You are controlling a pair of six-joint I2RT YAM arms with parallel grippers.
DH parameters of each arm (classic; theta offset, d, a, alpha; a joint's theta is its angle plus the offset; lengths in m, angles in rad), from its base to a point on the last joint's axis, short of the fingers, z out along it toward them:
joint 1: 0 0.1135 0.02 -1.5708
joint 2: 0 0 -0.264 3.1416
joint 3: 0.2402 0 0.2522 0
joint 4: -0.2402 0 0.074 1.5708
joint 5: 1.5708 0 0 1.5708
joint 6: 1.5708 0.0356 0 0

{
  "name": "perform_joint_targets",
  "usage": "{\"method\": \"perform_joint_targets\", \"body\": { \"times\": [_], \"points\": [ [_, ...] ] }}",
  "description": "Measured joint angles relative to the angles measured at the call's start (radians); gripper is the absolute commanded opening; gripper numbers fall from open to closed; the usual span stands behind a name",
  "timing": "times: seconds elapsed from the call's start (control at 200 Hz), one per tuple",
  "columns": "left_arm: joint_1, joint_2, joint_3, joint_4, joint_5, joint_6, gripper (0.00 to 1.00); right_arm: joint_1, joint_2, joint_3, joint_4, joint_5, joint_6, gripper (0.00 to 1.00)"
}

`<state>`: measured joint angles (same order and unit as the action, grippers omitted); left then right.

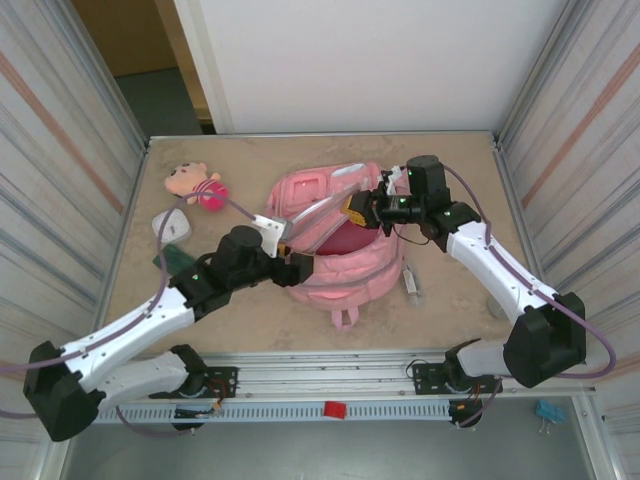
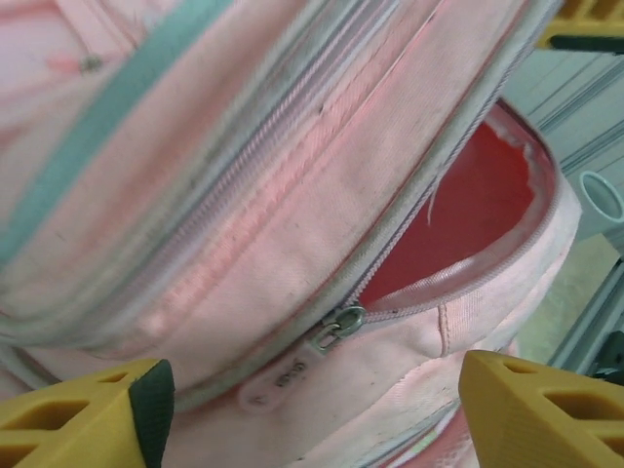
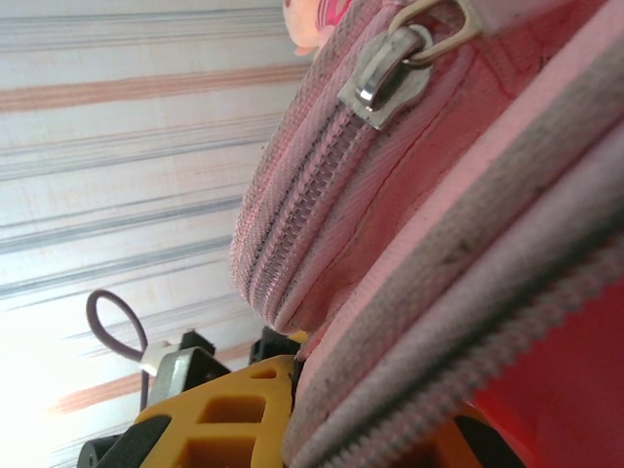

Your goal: Pack the student bag

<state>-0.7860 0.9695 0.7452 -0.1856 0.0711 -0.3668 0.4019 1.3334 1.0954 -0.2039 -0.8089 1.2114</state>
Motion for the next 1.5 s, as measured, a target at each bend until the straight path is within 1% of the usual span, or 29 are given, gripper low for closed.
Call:
{"method": "perform_joint_targets", "body": {
  "times": [0.075, 0.125, 0.241, 0.316, 0.416, 0.491, 0.521, 0.561, 0.601, 0.646, 0.661, 0.671, 0.701, 0.722, 0.747, 0.792, 0.852, 0.917, 1.042, 1.167, 1.368, 1.498],
  "points": [
    [0.029, -0.047, -0.006, -0.002, -0.003, 0.076, 0.81, -0.011, 0.0, 0.001, -0.021, -0.027, -0.028, 0.0],
    [0.067, -0.068, -0.006, -0.003, 0.006, 0.137, 0.81, -0.018, 0.0, 0.002, -0.04, -0.044, -0.05, 0.0],
    [0.141, -0.066, -0.006, -0.003, 0.029, 0.262, 0.84, -0.033, 0.0, 0.007, -0.08, -0.086, -0.095, 0.0],
    [0.171, -0.027, -0.003, -0.005, 0.066, 0.342, 0.86, -0.038, 0.0, 0.01, -0.091, -0.106, -0.113, 0.0],
    [0.178, 0.063, 0.026, -0.023, 0.122, 0.425, 0.86, -0.038, 0.0, 0.016, -0.103, -0.121, -0.126, 0.0],
    [0.178, 0.132, 0.055, -0.025, 0.166, 0.469, 0.84, -0.038, 0.002, 0.023, -0.107, -0.131, -0.129, 0.0],
    [0.178, 0.155, 0.065, -0.023, 0.183, 0.48, 0.8, -0.038, 0.002, 0.023, -0.109, -0.133, -0.13, 0.0],
    [0.178, 0.179, 0.073, -0.019, 0.2, 0.494, 0.68, -0.038, 0.002, 0.024, -0.112, -0.134, -0.132, 0.0],
    [0.178, 0.198, 0.078, -0.011, 0.216, 0.509, 0.49, -0.038, 0.003, 0.024, -0.115, -0.134, -0.134, 0.0],
    [0.176, 0.213, 0.082, -0.003, 0.232, 0.513, 0.34, -0.038, 0.006, 0.024, -0.117, -0.133, -0.14, 0.0],
    [0.175, 0.218, 0.085, -0.004, 0.239, 0.515, 0.29, -0.038, 0.008, 0.024, -0.119, -0.131, -0.144, 0.02],
    [0.174, 0.22, 0.086, -0.004, 0.242, 0.518, 0.26, -0.038, 0.008, 0.024, -0.119, -0.13, -0.145, 0.04],
    [0.171, 0.225, 0.09, -0.003, 0.248, 0.521, 0.15, -0.041, 0.009, 0.023, -0.12, -0.127, -0.149, 0.12],
    [0.171, 0.229, 0.093, -0.002, 0.249, 0.52, 0.1, -0.043, 0.009, 0.024, -0.122, -0.126, -0.152, 0.17],
    [0.171, 0.232, 0.099, -0.002, 0.251, 0.521, 0.05, -0.045, 0.009, 0.024, -0.125, -0.123, -0.154, 0.26],
    [0.171, 0.235, 0.115, -0.008, 0.249, 0.513, 0.0, -0.051, 0.008, 0.023, -0.127, -0.12, -0.16, 0.38],
    [0.175, 0.245, 0.145, -0.026, 0.249, 0.503, 0.0, -0.049, -0.007, 0.014, -0.106, -0.11, -0.159, 0.47],
    [0.177, 0.254, 0.175, -0.053, 0.255, 0.492, 0.0, -0.038, -0.051, -0.03, -0.056, -0.081, -0.147, 0.52],
    [0.179, 0.257, 0.215, -0.102, 0.277, 0.475, 0.0, 0.011, -0.137, -0.149, 0.054, -0.009, -0.103, 0.53],
    [0.179, 0.257, 0.238, -0.141, 0.288, 0.463, 0.0, 0.079, -0.151, -0.222, 0.137, 0.088, -0.044, 0.55],
    [0.179, 0.259, 0.254, -0.182, 0.301, 0.448, 0.0, 0.148, -0.151, -0.271, 0.235, 0.252, 0.02, 0.55],
    [0.18, 0.264, 0.257, -0.189, 0.307, 0.449, 0.0, 0.18, -0.134, -0.271, 0.286, 0.322, 0.046, 0.55]
  ]
}}
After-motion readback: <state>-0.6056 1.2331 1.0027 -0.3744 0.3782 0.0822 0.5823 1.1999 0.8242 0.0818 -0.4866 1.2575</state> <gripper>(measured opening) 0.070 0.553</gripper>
